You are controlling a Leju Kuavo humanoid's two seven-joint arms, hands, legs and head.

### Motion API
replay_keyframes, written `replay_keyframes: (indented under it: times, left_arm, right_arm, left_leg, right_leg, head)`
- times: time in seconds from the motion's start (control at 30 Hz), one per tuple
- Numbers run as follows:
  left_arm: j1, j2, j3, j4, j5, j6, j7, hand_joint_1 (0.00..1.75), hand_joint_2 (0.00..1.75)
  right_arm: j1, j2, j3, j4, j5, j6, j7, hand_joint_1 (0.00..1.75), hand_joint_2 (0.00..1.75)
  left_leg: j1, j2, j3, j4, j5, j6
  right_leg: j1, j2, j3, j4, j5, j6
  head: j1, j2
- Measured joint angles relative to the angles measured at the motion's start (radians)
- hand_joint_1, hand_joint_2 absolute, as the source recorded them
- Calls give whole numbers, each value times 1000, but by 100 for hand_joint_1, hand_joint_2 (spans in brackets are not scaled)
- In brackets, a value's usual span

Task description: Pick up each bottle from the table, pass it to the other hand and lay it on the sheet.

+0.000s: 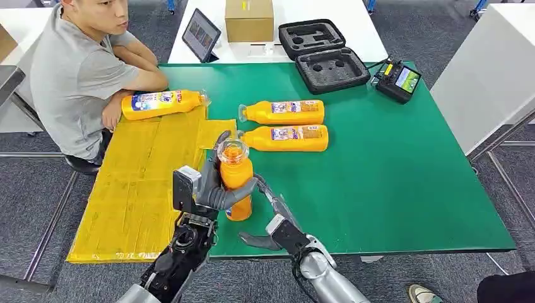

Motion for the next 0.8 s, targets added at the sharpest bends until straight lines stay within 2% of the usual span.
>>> replay_keyframes:
  times: [0.8]
  left_arm:
    - [-19,0,-16,135,-78,62,0,0,175]
  right_arm:
    - [-5,9,-11,0,-15,15,0,0,175]
  left_leg:
    - [0,0,0,0,0,0]
  right_leg:
    - [0,0,0,0,0,0]
  head:
    - [0,0]
